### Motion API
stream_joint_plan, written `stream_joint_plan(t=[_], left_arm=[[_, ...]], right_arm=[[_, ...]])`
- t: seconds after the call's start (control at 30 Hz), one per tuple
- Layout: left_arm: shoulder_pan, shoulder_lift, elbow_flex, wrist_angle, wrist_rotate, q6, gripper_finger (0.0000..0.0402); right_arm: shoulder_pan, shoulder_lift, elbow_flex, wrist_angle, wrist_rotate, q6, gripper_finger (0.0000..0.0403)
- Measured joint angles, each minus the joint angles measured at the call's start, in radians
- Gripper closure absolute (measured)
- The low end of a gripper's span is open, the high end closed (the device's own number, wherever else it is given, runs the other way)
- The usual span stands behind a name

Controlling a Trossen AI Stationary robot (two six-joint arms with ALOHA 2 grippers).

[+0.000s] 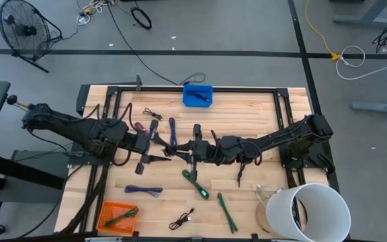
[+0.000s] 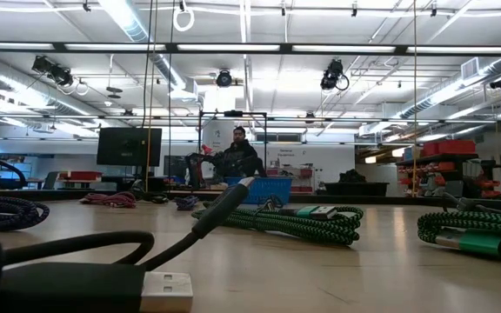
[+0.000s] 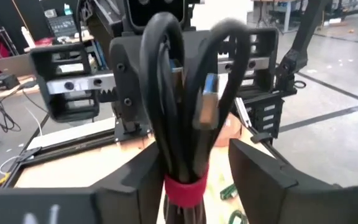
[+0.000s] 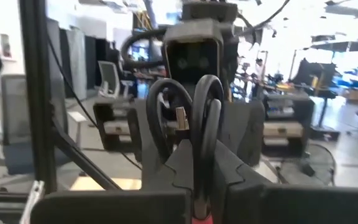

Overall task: Pick & Place USB Port
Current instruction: Put the black charger cable into the blue bin

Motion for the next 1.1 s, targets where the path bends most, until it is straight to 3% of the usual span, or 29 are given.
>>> stream_joint_plan(t=[0.27, 0.43, 0.6, 0.83, 1.1], left_arm=[[-0.002, -0.146, 0.0, -0.22, 0.004, -0.045, 0.0207], [0.0, -0.226, 0.0, -0.388, 0.053, -0.132, 0.0209], [-0.002, -0.258, 0.0, -0.509, 0.141, -0.172, 0.0209], [-0.001, -0.26, 0.0, -0.623, 0.145, -0.185, 0.0209], [-0.001, -0.26, 0.0, -0.631, 0.144, -0.173, 0.0209]], right_arm=[[-0.011, -0.016, -0.001, -0.077, 0.11, -0.006, 0.0393], [-0.091, -0.027, -0.001, -0.147, 0.169, 0.021, 0.0393], [-0.244, -0.027, -0.001, -0.241, 0.078, 0.11, 0.0393], [-0.422, -0.026, -0.001, -0.316, 0.031, 0.136, 0.0393], [-0.547, -0.026, -0.001, -0.515, 0.095, 0.127, 0.0393]])
